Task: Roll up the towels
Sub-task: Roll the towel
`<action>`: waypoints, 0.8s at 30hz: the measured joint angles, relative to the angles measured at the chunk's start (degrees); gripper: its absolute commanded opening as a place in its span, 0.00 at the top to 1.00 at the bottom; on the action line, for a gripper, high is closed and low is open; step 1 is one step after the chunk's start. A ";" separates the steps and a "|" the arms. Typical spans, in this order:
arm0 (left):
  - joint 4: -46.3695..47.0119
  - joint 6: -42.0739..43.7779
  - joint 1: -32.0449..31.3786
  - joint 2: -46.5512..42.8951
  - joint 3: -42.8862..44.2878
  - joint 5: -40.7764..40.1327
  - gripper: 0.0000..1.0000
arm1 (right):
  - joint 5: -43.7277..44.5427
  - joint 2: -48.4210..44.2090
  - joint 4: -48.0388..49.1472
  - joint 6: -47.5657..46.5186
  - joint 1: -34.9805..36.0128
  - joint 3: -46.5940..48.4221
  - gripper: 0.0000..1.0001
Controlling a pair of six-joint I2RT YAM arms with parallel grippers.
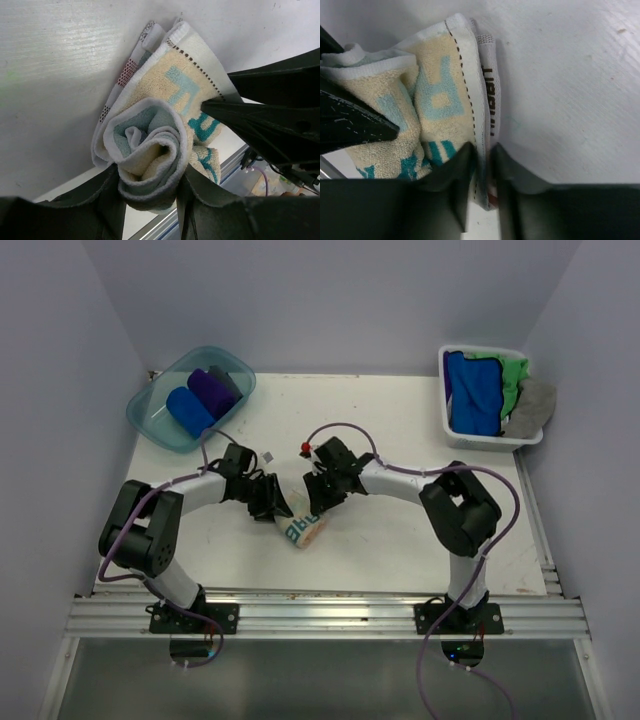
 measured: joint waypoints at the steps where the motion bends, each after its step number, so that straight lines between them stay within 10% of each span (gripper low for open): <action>1: -0.04 -0.15 -0.02 0.00 0.04 -0.11 0.59 | 0.61 -0.39 -0.02 0.11 0.00 -0.26 0.59; 12: -1.70 -1.11 -0.42 0.04 0.90 -1.73 0.58 | 19.30 -15.15 -1.18 -4.55 8.46 -0.79 0.47; 24: -1.81 -2.58 -0.42 0.17 0.98 -2.23 0.58 | 35.10 -5.86 -1.62 -12.31 26.40 0.74 0.40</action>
